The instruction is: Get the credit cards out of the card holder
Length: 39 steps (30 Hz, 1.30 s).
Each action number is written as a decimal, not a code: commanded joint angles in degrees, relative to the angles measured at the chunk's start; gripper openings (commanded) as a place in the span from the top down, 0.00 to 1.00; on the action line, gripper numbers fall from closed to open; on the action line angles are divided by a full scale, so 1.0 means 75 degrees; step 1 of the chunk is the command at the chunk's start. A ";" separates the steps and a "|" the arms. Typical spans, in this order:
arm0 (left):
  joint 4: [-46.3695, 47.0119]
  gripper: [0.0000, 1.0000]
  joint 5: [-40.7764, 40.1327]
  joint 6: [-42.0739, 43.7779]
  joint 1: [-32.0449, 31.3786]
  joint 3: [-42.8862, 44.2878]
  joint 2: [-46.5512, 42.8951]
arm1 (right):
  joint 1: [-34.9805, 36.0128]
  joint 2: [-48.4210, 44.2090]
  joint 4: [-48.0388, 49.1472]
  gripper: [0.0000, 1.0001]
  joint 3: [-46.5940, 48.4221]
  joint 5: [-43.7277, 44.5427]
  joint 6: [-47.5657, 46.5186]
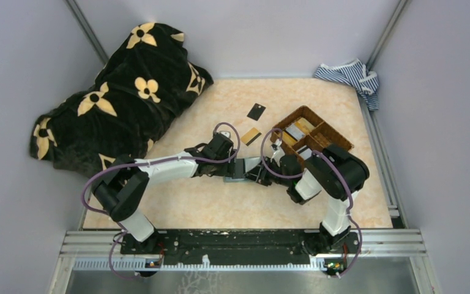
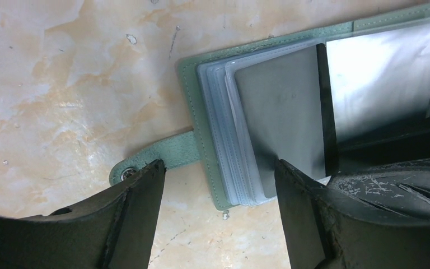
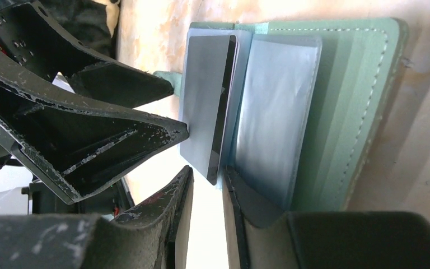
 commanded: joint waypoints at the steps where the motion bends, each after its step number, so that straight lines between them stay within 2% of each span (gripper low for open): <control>1: -0.0223 0.24 -0.0185 0.0039 0.0045 -0.0116 0.0394 | -0.0001 0.0339 0.0865 0.74 -0.0021 -0.0255 0.0175; 7: -0.0234 0.24 -0.0168 0.0054 0.0045 -0.0122 0.0444 | 0.0005 0.0258 0.0852 0.88 -0.0057 -0.0221 0.0155; 10: -0.0230 0.24 -0.0139 0.0054 0.0045 -0.0099 0.0529 | -0.0001 0.0140 0.0763 1.00 -0.0091 -0.0182 0.0094; 19: -0.0143 0.23 -0.0080 -0.0011 0.0074 -0.0080 0.0711 | -0.0001 -0.0172 0.0700 1.00 -0.0346 -0.0080 0.0013; 30: 0.0121 0.23 0.0233 -0.0009 0.0273 -0.0179 0.0756 | -0.0013 -0.1499 -0.0712 1.00 -0.0574 0.0511 -0.0548; 39: 0.0233 0.23 0.0320 0.0002 0.0381 -0.0250 0.0758 | -0.0114 -0.2016 -0.1224 1.00 -0.0847 0.0763 -0.0710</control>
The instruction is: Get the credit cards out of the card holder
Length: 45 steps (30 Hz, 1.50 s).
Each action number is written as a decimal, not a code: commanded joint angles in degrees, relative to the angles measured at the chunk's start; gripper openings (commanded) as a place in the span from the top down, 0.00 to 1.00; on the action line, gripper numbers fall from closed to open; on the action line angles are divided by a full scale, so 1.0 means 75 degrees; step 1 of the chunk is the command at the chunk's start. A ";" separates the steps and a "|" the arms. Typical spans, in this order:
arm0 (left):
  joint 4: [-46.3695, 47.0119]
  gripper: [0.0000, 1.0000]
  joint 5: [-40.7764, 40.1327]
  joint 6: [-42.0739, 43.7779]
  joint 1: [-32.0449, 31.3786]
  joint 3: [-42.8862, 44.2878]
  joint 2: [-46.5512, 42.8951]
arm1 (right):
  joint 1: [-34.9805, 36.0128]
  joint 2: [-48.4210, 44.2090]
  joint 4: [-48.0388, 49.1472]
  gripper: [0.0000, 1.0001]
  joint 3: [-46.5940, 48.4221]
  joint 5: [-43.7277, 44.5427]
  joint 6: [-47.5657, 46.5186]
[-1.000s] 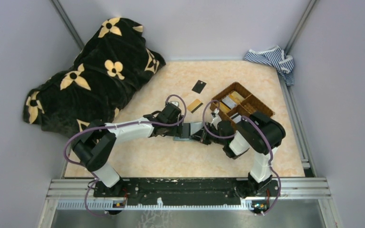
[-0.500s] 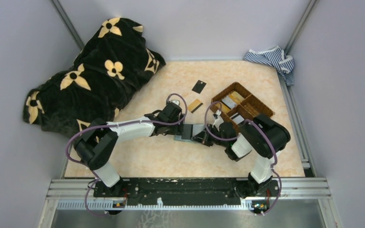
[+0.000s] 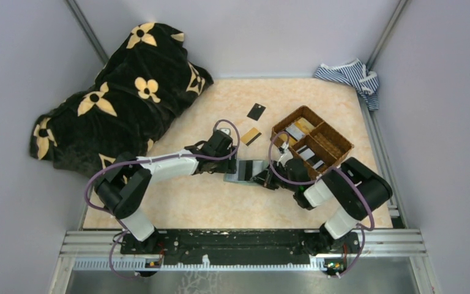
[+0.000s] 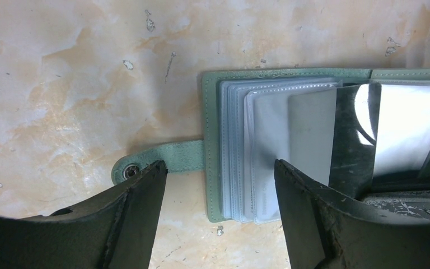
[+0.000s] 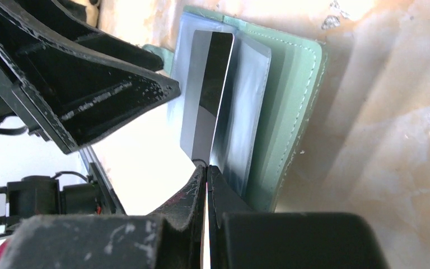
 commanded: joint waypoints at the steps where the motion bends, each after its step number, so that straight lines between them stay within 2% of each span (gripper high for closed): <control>1: -0.0137 0.23 0.0136 0.0011 0.0178 -0.0388 0.0509 | -0.0089 -0.0480 -0.0090 1.00 -0.0198 0.0168 -0.0290; 6: -0.0118 0.23 0.0177 0.0040 0.0234 -0.0362 0.0452 | -0.0159 -0.1330 -0.0948 1.00 -0.0347 0.0391 -0.0528; 15: -0.0075 0.22 0.0274 0.0065 0.0269 -0.0255 0.0420 | -0.0265 -0.3862 -0.4346 1.00 0.0059 0.1174 -0.1614; 22: 0.0260 0.15 0.0575 0.0171 0.0263 -0.0364 -0.0236 | -0.0371 -0.4909 -0.5143 1.00 0.0190 0.0820 -0.1763; 25: 0.1516 0.13 0.1377 0.0484 0.0269 -0.1125 -0.1285 | -0.0371 -0.5272 -0.5402 1.00 0.0436 0.0549 -0.1725; 28: 0.3284 0.13 0.2245 0.0651 0.0389 -0.1937 -0.2281 | -0.0463 -0.5575 -0.5368 1.00 0.0720 -0.0123 -0.1500; 33: 0.4556 0.14 0.4073 0.0487 0.0764 -0.2442 -0.2814 | -0.0722 -0.5812 -0.4751 1.00 0.1110 -0.1314 -0.1073; 37: 0.6773 0.15 0.5917 -0.0658 0.1061 -0.2950 -0.2524 | -0.0722 -0.5766 -0.4630 1.00 0.1467 -0.1682 -0.0986; 40: 0.8058 0.16 0.6575 -0.1268 0.1283 -0.3134 -0.2032 | -0.0722 -0.5845 -0.4606 1.00 0.1640 -0.1819 -0.0883; 43: 1.0157 0.17 0.7062 -0.2122 0.1539 -0.3586 -0.1599 | -0.0722 -0.5975 -0.4745 1.00 0.1780 -0.1861 -0.0897; 45: 1.1122 0.18 0.7346 -0.2701 0.1644 -0.3718 -0.1341 | -0.0722 -0.6058 -0.4778 1.00 0.1815 -0.1872 -0.0890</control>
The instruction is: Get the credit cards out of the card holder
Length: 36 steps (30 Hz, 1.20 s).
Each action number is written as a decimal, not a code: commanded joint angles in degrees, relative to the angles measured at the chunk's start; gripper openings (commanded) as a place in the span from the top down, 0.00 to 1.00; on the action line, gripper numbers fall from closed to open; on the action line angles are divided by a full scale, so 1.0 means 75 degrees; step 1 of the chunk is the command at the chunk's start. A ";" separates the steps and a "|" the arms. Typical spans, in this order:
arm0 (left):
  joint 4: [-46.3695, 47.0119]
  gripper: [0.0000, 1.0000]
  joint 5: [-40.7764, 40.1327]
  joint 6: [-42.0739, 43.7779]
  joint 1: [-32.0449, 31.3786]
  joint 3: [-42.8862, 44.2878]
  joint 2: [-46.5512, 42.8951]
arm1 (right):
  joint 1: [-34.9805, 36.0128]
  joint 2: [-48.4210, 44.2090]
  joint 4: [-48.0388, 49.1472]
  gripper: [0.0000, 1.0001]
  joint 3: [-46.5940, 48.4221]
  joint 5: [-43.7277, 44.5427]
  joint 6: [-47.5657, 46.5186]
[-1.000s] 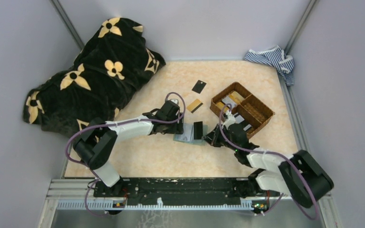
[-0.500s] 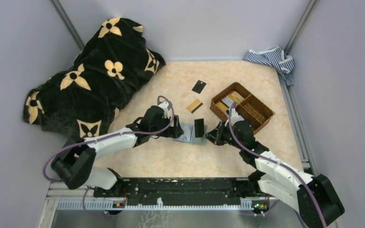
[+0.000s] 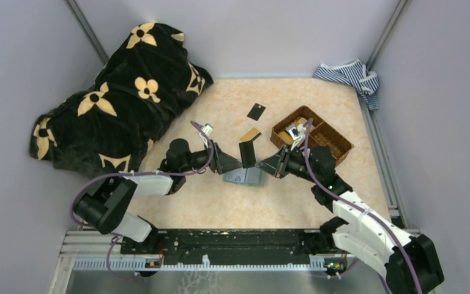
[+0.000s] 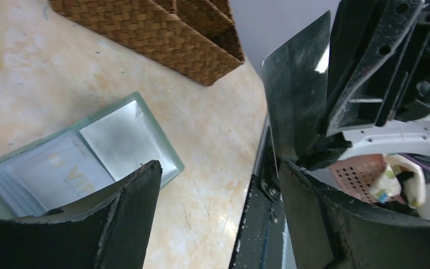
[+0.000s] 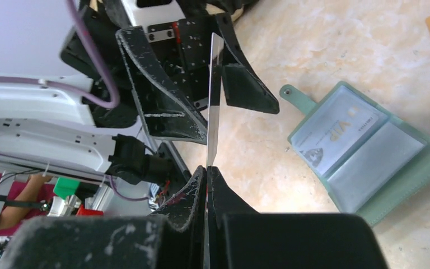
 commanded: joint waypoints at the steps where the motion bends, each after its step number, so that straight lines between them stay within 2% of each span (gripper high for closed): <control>1: 0.3334 0.18 0.1280 -0.1464 0.0250 -0.0340 0.0466 | -0.0085 -0.0323 0.0286 1.00 0.0487 -0.0304 0.0087; 9: 0.4230 0.20 0.1463 -0.1875 0.0255 -0.0399 0.0368 | -0.0084 -0.0161 0.0642 1.00 0.0239 -0.0317 0.0152; 15: 0.4594 0.30 0.1504 -0.2104 0.0253 -0.0363 0.0557 | -0.0084 -0.0042 0.0592 1.00 0.0261 -0.0281 0.0058; 21: 0.5475 0.39 0.1546 -0.2646 0.0253 -0.0273 0.0955 | -0.0078 0.0124 0.0732 1.00 0.0128 -0.0310 0.0096; 31: 0.6400 0.65 0.1627 -0.3268 0.0143 -0.0069 0.1528 | -0.0084 0.0391 0.0883 1.00 0.0041 -0.0328 0.0092; 36: 0.6483 0.67 0.1594 -0.3345 0.0139 -0.0056 0.1720 | -0.0084 0.0434 0.0919 1.00 0.0040 -0.0392 0.0103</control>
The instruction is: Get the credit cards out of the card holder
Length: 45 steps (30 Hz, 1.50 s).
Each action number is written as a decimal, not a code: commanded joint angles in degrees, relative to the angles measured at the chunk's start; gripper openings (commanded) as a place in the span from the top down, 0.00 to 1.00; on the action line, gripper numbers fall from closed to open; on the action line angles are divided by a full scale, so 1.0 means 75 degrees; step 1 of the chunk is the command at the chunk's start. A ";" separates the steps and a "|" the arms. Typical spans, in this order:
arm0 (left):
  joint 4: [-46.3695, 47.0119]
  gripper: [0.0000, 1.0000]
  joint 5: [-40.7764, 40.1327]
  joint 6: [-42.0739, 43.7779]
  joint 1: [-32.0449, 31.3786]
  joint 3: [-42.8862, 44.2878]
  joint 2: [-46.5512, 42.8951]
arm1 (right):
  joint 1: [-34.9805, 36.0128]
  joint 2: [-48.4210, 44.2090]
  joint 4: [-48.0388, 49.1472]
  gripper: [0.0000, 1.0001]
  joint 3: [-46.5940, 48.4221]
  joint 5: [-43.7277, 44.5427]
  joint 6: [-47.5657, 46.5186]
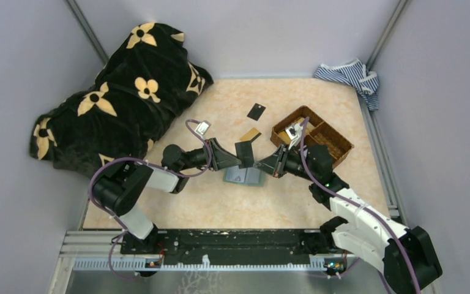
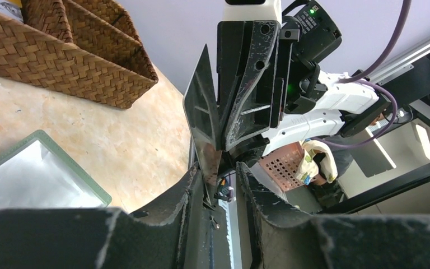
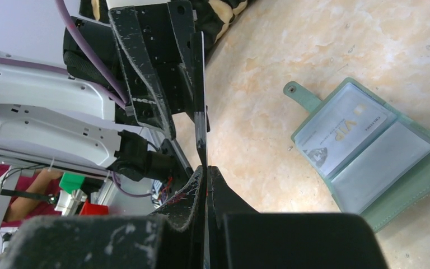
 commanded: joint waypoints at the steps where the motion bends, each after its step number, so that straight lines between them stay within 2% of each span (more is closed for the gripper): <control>1: 0.1423 0.69 0.0077 -0.0227 -0.0059 0.0152 0.0206 | -0.0080 0.0001 0.0470 1.00 0.0031 -0.0121 -0.0013; 2: 0.1538 0.73 0.0046 -0.0269 -0.0059 0.0130 0.0246 | -0.0087 -0.0016 0.0450 1.00 0.0031 -0.0121 -0.0022; 6: 0.1715 1.00 0.0070 -0.0463 -0.0060 0.0203 0.0367 | -0.0081 -0.0081 0.0359 1.00 0.0042 -0.0111 -0.0043; 16: 0.2029 1.00 0.0123 -0.0680 -0.0088 0.0304 0.0529 | -0.0080 -0.0076 -0.0042 1.00 0.0329 0.0096 -0.0419; 18: 0.2031 1.00 0.0135 -0.0678 -0.0093 0.0299 0.0489 | -0.0080 -0.0082 -0.0092 0.91 0.0408 0.0186 -0.0543; 23: 0.2028 1.00 0.0164 -0.0683 -0.0100 0.0272 0.0427 | -0.0081 0.0030 -0.0094 0.77 0.0688 0.0242 -0.0705; 28: 0.2029 1.00 0.0228 -0.0707 -0.0118 0.0261 0.0347 | -0.0081 0.0410 0.0191 0.73 0.0904 0.0181 -0.0752; 35: 0.2035 1.00 0.0229 -0.0715 -0.0140 0.0166 0.0195 | -0.0081 0.0997 0.0853 0.73 0.1023 -0.0146 -0.0549; 36: 0.2027 1.00 0.0216 -0.0718 -0.0141 0.0156 0.0177 | -0.0081 0.1037 0.0896 0.74 0.1015 -0.0180 -0.0511; 38: 0.2024 1.00 0.0253 -0.0740 -0.0141 0.0181 0.0190 | -0.0081 0.1056 0.0985 0.95 0.0982 -0.0219 -0.0450; 39: 0.2031 1.00 0.0260 -0.0742 -0.0141 0.0177 0.0211 | -0.0081 0.1010 0.0955 1.00 0.0971 -0.0201 -0.0443; 43: 0.2032 1.00 0.0273 -0.0814 -0.0135 0.0236 0.0398 | -0.0081 0.0676 0.0446 1.00 0.1097 0.0113 -0.0646; 44: 0.2023 0.91 0.0287 -0.0867 -0.0121 0.0286 0.0478 | -0.0081 0.0596 0.0137 1.00 0.1233 0.0243 -0.0791; 45: 0.1963 0.73 0.0289 -0.0916 -0.0104 0.0355 0.0555 | -0.0087 0.0536 -0.0258 1.00 0.1426 0.0418 -0.0998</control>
